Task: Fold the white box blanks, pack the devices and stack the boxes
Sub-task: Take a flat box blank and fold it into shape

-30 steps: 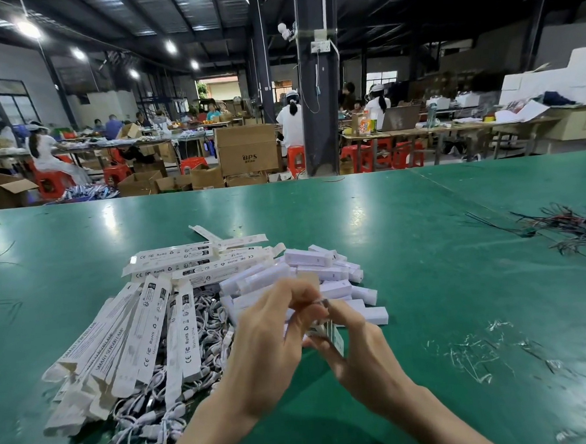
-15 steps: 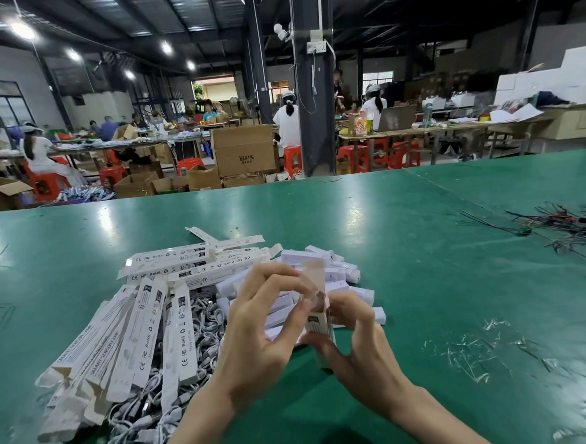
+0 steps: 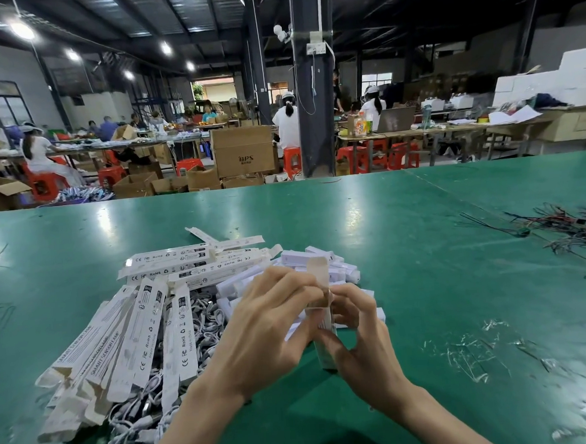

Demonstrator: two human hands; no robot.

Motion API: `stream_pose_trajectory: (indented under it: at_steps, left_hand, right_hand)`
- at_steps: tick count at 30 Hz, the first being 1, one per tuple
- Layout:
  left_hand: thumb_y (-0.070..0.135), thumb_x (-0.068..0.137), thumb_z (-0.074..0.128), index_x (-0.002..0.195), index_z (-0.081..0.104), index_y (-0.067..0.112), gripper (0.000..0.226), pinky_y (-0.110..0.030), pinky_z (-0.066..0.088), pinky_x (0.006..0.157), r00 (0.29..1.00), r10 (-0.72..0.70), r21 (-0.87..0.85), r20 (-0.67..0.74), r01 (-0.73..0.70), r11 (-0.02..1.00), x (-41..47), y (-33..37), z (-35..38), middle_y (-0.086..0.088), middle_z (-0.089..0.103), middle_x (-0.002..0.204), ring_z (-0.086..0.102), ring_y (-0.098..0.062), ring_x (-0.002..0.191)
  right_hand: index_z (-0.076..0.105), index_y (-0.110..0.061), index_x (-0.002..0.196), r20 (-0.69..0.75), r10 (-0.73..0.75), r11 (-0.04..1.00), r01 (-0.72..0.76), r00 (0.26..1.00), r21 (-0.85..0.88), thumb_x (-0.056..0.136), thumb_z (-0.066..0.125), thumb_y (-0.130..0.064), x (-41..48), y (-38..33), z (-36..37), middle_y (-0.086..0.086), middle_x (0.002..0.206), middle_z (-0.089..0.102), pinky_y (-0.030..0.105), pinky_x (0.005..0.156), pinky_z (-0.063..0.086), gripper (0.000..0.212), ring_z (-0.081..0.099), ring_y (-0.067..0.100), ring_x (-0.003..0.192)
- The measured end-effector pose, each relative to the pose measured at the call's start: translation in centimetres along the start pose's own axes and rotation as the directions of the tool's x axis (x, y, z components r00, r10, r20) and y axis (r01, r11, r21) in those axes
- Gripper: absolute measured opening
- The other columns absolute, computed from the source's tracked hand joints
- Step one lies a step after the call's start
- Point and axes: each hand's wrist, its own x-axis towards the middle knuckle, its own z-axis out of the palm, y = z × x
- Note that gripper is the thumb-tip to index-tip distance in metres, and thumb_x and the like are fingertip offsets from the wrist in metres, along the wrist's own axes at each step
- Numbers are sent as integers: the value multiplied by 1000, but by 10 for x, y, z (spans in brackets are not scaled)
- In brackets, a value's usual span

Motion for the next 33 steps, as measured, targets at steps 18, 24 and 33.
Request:
stream_pose_trajectory:
  at_steps: [18, 24, 33]
  left_hand:
    - [26, 79, 73, 121, 50, 28, 48, -32, 55, 87, 793, -609, -783, 15, 388, 487, 1, 11, 15, 1, 68, 97, 67, -18, 102]
    - [34, 82, 61, 103, 70, 23, 25, -26, 55, 83, 732, -641, -841, 232, 482, 246, 19, 7, 15, 0, 73, 102, 69, -15, 97]
    - [17, 77, 70, 88, 69, 6, 16, -25, 56, 76, 797, -589, -781, 132, 450, 434, 16, 1, 16, -6, 73, 88, 70, -20, 86]
  right_hand:
    - [48, -45, 123, -4, 104, 994, -104, 995, 40, 81, 72, -13, 1, 1, -3, -14, 112, 66, 38, 80, 56, 58, 67, 17, 96]
    - [47, -49, 119, 47, 142, 987, -145, 989, 66, 81, 72, -15, 5, 1, -4, -11, 106, 66, 29, 78, 55, 57, 66, 16, 91]
    - [28, -52, 121, 108, 218, 953, -236, 970, 189, 85, 67, -13, 4, 4, -6, -8, 100, 64, 25, 77, 54, 65, 66, 20, 84]
